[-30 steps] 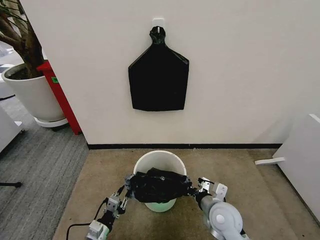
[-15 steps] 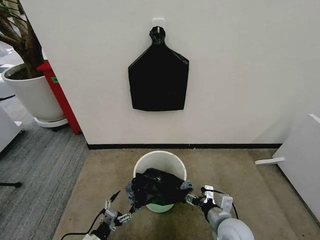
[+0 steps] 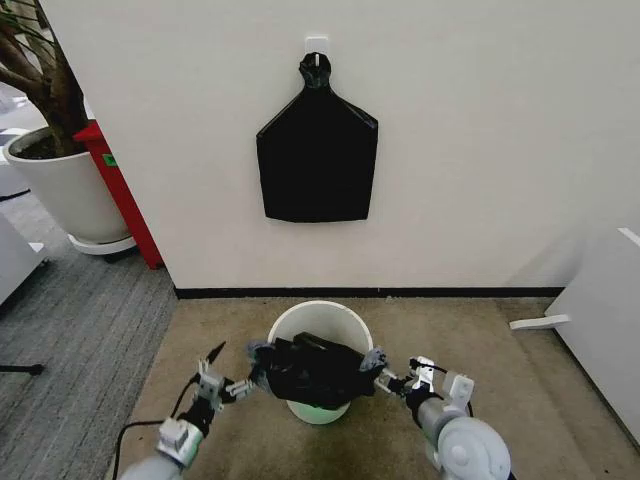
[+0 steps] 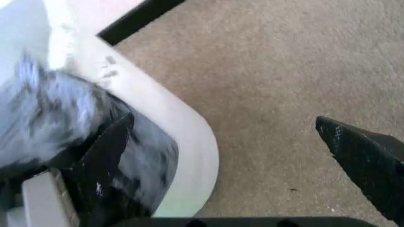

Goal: Place the garbage bag over the trash bin.

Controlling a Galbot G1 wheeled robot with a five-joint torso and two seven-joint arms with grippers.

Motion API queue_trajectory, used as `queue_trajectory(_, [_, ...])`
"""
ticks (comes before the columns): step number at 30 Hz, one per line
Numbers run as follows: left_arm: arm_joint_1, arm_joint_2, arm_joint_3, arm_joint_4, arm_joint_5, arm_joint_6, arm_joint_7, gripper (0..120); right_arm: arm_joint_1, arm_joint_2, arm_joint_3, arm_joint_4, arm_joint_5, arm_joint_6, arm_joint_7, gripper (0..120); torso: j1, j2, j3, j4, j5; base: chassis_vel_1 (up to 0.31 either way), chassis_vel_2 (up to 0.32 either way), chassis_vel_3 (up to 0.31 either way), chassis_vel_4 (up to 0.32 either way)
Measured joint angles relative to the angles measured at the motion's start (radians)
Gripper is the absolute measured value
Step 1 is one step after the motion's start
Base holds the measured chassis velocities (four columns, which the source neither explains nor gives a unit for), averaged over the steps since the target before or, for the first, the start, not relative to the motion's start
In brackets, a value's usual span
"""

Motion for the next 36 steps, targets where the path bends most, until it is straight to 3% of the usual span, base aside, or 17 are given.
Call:
queue_trajectory(7, [-0.051,-0.018,0.037,0.076,-0.026,0.047,0.013,100,0.045,0.057,-0.008,-0.101,-0.015,-0.001,-0.002,100,0.000,0.000,0.000,0.0000,-0.0001,0.000,0.000,0.000,0.000])
queue_trajectory(16, [-0.074,-0.030,0.044,0.157,-0.011,0.065,0.073,100,0.076,0.076,-0.003,-0.183,-0.056,0.011,-0.001,100,0.000,0.000,0.000,0.0000,0.0000,0.000,0.000,0.000,0.000])
queue_trajectory(25, [-0.044,-0.029,0.030,0.141,0.010,0.037,0.092,100,0.010,0.017,0.017,-0.089,-0.092,0.021,-0.010,100,0.000,0.000,0.000,0.0000,0.0000,0.000,0.000,0.000,0.000])
queue_trajectory(32, [-0.045,-0.036,0.029,0.127,0.024,0.025,0.089,100,-0.055,-0.048,0.027,-0.010,-0.225,0.053,-0.110,100,0.000,0.000,0.000,0.0000,0.0000,0.000,0.000,0.000,0.000])
queue_trajectory(36, [-0.045,-0.035,0.026,0.127,0.024,0.023,0.088,100,-0.134,-0.090,0.054,0.042,-0.379,0.105,-0.257,100,0.000,0.000,0.000,0.0001,0.0002,0.000,0.000,0.000,0.000])
